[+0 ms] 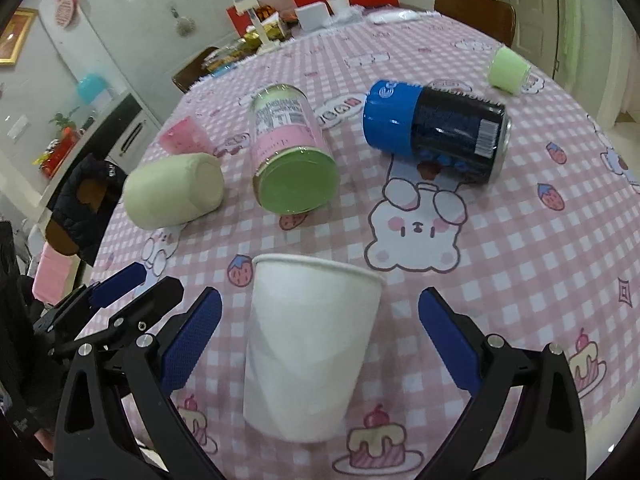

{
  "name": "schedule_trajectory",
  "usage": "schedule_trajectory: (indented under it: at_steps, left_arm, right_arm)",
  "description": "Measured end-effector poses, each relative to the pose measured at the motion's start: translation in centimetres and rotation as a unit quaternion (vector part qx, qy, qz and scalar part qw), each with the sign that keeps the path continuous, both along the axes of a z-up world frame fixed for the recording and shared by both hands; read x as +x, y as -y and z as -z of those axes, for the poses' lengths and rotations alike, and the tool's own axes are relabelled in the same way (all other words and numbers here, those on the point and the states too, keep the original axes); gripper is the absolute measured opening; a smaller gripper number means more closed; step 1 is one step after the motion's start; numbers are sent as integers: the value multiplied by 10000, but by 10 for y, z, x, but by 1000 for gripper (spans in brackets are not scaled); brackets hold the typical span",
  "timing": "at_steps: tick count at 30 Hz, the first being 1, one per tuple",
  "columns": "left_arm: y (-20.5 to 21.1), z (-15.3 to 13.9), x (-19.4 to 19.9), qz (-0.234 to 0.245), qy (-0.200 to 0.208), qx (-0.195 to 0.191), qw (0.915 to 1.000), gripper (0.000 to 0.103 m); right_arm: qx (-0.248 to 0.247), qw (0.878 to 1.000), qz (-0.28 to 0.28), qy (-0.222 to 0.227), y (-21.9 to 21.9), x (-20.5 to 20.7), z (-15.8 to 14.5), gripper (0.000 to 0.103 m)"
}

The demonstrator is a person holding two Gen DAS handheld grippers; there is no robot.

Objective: Flip cup upside down

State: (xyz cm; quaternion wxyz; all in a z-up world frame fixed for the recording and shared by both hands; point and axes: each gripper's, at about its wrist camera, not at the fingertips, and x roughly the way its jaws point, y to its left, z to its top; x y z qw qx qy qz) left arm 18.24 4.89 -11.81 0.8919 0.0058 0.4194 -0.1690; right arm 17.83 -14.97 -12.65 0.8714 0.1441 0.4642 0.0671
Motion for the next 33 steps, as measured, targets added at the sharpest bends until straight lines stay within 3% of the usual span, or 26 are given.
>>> schedule_trajectory:
  at_steps: [8, 13, 16, 21, 28, 33]
  left_arm:
    - [-1, 14, 16, 193, -226, -94, 9995, 68]
    - [1, 21, 24, 398, -427, -248, 9980, 68]
    - [3, 23, 26, 433, -488, -275, 9975, 68]
    - [8, 20, 27, 524, -488, -335, 9969, 68]
    - [12, 9, 26, 543, -347, -428, 9970, 68]
    - [8, 9, 28, 453, -357, -456, 9973, 68]
  right_arm:
    - [45, 9990, 131, -421, -1, 17, 13, 95]
    - [157, 9972, 224, -697, 6, 23, 20, 71]
    - [185, 9970, 264, -700, 10, 21, 18, 71]
    - [-4, 9991, 402, -94, 13, 11, -2, 71]
    - [-1059, 9876, 548, 1023, 1, -2, -25, 71]
    - [-1597, 9797, 371, 1151, -12, 0, -15, 70]
